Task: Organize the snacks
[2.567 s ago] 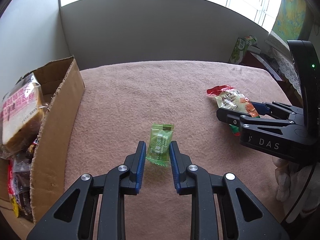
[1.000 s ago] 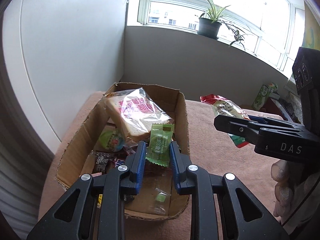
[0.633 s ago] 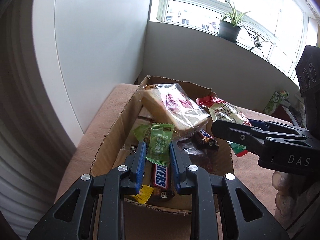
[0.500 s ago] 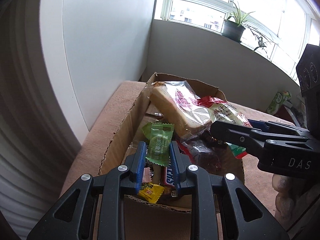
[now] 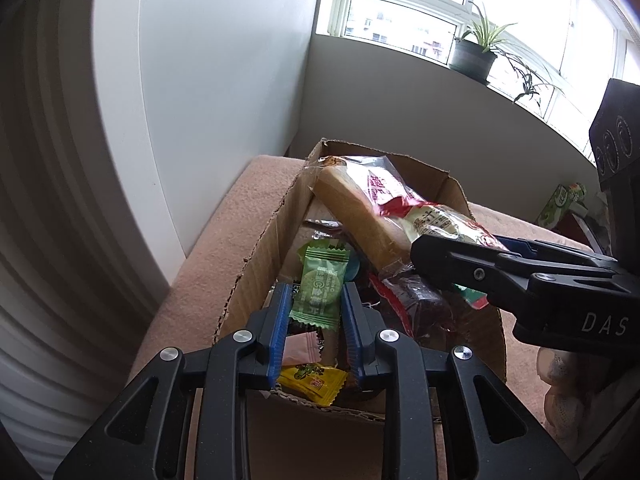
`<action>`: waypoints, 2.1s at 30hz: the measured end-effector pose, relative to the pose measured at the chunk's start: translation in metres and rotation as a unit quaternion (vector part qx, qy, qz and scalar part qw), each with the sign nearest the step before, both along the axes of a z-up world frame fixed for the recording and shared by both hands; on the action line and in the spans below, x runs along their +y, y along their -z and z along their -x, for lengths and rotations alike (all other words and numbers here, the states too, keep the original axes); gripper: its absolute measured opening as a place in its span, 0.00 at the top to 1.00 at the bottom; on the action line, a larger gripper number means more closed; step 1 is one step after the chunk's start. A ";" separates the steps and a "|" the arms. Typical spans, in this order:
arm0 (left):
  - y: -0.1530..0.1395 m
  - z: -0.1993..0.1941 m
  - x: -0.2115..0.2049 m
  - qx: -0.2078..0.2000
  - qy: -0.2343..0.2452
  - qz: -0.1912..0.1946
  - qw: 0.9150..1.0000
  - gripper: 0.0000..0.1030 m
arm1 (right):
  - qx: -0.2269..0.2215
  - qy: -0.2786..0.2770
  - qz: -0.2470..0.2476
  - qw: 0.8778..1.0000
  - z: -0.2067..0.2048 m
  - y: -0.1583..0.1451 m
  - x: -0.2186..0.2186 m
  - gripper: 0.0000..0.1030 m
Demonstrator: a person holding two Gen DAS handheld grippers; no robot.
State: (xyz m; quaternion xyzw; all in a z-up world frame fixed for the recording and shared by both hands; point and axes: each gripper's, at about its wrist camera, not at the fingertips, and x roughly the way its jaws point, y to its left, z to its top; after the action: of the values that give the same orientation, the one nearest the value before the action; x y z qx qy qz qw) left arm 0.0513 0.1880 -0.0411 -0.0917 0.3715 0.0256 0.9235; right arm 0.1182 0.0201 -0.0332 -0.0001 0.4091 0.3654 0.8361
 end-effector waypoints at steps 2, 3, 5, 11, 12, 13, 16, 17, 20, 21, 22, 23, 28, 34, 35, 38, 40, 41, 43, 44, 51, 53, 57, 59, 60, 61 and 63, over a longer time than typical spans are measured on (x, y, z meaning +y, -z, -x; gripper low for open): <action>0.000 0.000 0.001 0.000 -0.001 0.000 1.000 0.76 | -0.003 0.000 -0.001 1.000 0.001 -0.002 -0.001 0.29; 0.000 0.000 0.001 0.000 -0.001 0.000 1.000 0.76 | -0.005 0.002 -0.001 1.000 0.002 -0.003 -0.001 0.29; 0.000 0.000 0.001 0.000 -0.002 -0.001 1.000 0.72 | -0.007 0.005 0.001 1.000 0.001 -0.003 -0.002 0.29; -0.001 0.002 0.000 -0.004 -0.006 -0.003 1.000 0.60 | -0.006 0.016 -0.001 1.000 -0.001 -0.003 -0.011 0.29; -0.001 0.003 0.000 -0.005 -0.006 -0.004 1.000 0.60 | -0.007 0.017 -0.001 1.000 -0.001 -0.004 -0.012 0.29; -0.002 0.003 -0.001 -0.005 -0.006 -0.005 1.000 0.60 | -0.008 0.019 -0.001 1.000 -0.001 -0.004 -0.014 0.29; -0.003 0.003 -0.004 -0.006 -0.004 -0.008 1.000 0.54 | -0.010 0.021 0.000 1.000 0.000 -0.006 -0.020 0.27; -0.003 0.004 -0.005 -0.007 -0.005 -0.010 1.000 0.49 | -0.011 0.021 0.001 1.000 0.001 -0.007 -0.022 0.23; -0.005 0.006 -0.009 -0.010 -0.003 -0.014 1.000 0.46 | -0.020 0.023 0.007 1.000 0.004 -0.009 -0.026 0.22; -0.006 0.007 -0.010 -0.011 -0.003 -0.016 1.000 0.45 | -0.024 0.023 0.011 0.999 0.005 -0.009 -0.027 0.22; -0.007 0.008 -0.011 -0.011 -0.004 -0.018 1.000 0.41 | -0.027 0.024 0.014 0.999 0.006 -0.009 -0.029 0.22; -0.007 0.008 -0.012 -0.012 -0.005 -0.019 1.000 0.39 | -0.030 0.025 0.017 0.999 0.007 -0.010 -0.031 0.22; -0.008 0.011 -0.016 -0.008 -0.006 -0.014 1.000 0.35 | -0.045 0.029 0.035 0.998 0.013 -0.010 -0.044 0.22; -0.012 0.018 -0.032 -0.013 0.000 -0.020 1.000 0.33 | -0.052 0.040 0.032 0.997 0.022 -0.014 -0.060 0.21; -0.012 0.019 -0.035 -0.014 0.002 -0.023 1.000 0.33 | -0.055 0.043 0.033 0.997 0.024 -0.015 -0.063 0.21; -0.014 0.023 -0.044 -0.021 0.002 -0.030 0.999 0.32 | -0.062 0.051 0.032 0.996 0.029 -0.016 -0.069 0.21; -0.017 0.027 -0.049 -0.028 0.002 -0.037 0.999 0.32 | -0.068 0.056 0.030 0.996 0.031 -0.018 -0.073 0.21; -0.018 0.029 -0.051 -0.033 0.001 -0.040 0.999 0.30 | -0.072 0.059 0.028 0.995 0.032 -0.018 -0.076 0.21; -0.020 0.031 -0.055 -0.040 -0.002 -0.044 0.998 0.27 | -0.075 0.063 0.025 0.995 0.033 -0.020 -0.080 0.21; -0.021 0.031 -0.056 -0.041 -0.004 -0.045 0.998 0.27 | -0.075 0.064 0.023 0.995 0.034 -0.020 -0.082 0.15; -0.021 0.033 -0.066 -0.044 -0.008 -0.061 0.997 0.27 | -0.108 0.084 0.017 0.990 0.040 -0.027 -0.095 0.04; -0.022 0.034 -0.067 -0.049 -0.012 -0.062 0.997 0.27 | -0.118 0.090 0.018 0.989 0.042 -0.027 -0.096 0.03; -0.027 0.040 -0.066 -0.067 -0.027 -0.064 0.995 0.27 | -0.119 0.091 0.019 0.989 0.042 -0.025 -0.098 0.03; -0.029 0.043 -0.066 -0.076 -0.033 -0.066 0.994 0.22 | -0.117 0.091 0.021 0.989 0.041 -0.024 -0.097 0.03; -0.030 0.043 -0.066 -0.078 -0.032 -0.066 0.994 0.21 | -0.117 0.091 0.021 0.989 0.041 -0.024 -0.098 0.03; -0.030 0.043 -0.066 -0.078 -0.032 -0.065 0.994 0.21 | -0.116 0.091 0.020 0.989 0.041 -0.023 -0.098 0.03; -0.031 0.044 -0.066 -0.080 -0.031 -0.064 0.994 0.21 | -0.116 0.091 0.021 0.989 0.042 -0.023 -0.098 0.03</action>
State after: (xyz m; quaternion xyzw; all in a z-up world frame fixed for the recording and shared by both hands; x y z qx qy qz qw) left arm 0.0071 0.1218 -0.0102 -0.0458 0.2914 0.0706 0.9529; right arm 0.0764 -0.0783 -0.0100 -0.0229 0.3149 0.2767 0.9076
